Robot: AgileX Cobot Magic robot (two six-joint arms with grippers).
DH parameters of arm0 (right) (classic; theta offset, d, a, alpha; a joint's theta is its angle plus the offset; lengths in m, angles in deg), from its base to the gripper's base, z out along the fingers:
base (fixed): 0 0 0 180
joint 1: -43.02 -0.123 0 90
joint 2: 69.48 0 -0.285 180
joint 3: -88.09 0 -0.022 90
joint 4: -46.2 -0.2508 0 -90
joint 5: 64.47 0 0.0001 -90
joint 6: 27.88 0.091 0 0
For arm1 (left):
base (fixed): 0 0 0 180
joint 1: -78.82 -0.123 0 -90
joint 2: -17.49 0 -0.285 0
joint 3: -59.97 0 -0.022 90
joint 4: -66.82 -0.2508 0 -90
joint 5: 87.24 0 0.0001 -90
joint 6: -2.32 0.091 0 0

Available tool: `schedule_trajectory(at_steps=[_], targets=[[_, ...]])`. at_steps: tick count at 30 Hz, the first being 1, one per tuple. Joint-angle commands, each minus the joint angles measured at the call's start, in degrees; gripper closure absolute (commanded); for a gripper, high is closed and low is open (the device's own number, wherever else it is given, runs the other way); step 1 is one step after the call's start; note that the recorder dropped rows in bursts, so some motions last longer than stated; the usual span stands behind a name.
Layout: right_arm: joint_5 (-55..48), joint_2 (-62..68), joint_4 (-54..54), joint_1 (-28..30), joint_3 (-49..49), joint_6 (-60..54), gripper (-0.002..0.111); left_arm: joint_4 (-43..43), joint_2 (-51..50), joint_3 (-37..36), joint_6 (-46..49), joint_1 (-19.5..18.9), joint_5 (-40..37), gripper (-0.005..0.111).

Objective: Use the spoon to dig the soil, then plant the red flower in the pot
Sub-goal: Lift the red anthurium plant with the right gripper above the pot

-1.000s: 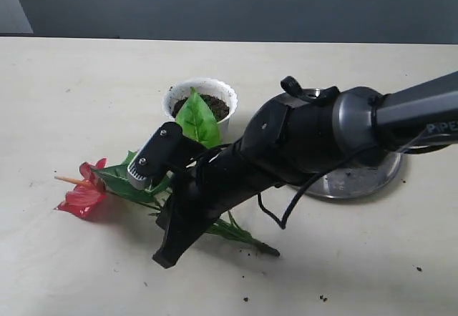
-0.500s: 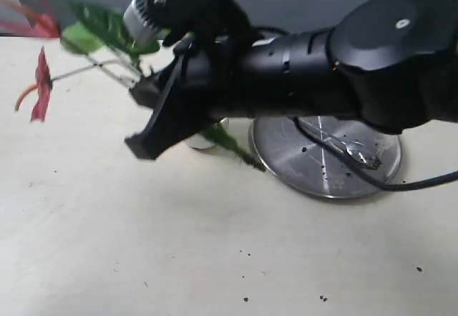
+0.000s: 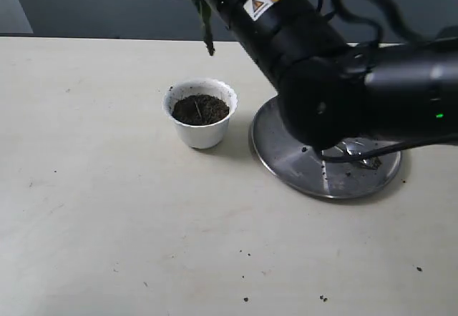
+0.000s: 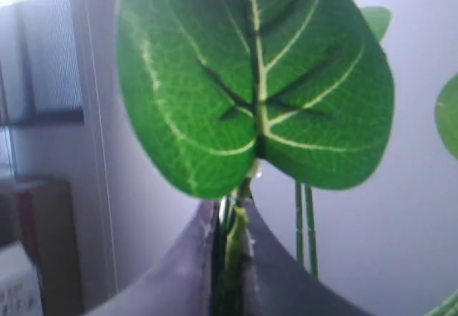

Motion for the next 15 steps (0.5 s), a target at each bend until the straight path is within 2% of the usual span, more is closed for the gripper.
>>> schedule_trajectory(at_steps=[1, 10, 15], targets=[[17.87, 9.05, 3.68, 1.36, 0.24, 8.82, 0.109, -0.02, -0.3, 0.15, -0.05, 0.25, 0.84, 0.105], [17.87, 22.24, 5.21, 10.28, 0.37, 23.46, 0.109, -0.02, -0.3, 0.15, -0.05, 0.25, 0.84, 0.105], [17.87, 24.72, 6.95, 11.11, 3.37, 24.91, 0.109, -0.02, -0.3, 0.15, -0.05, 0.25, 0.84, 0.105]])
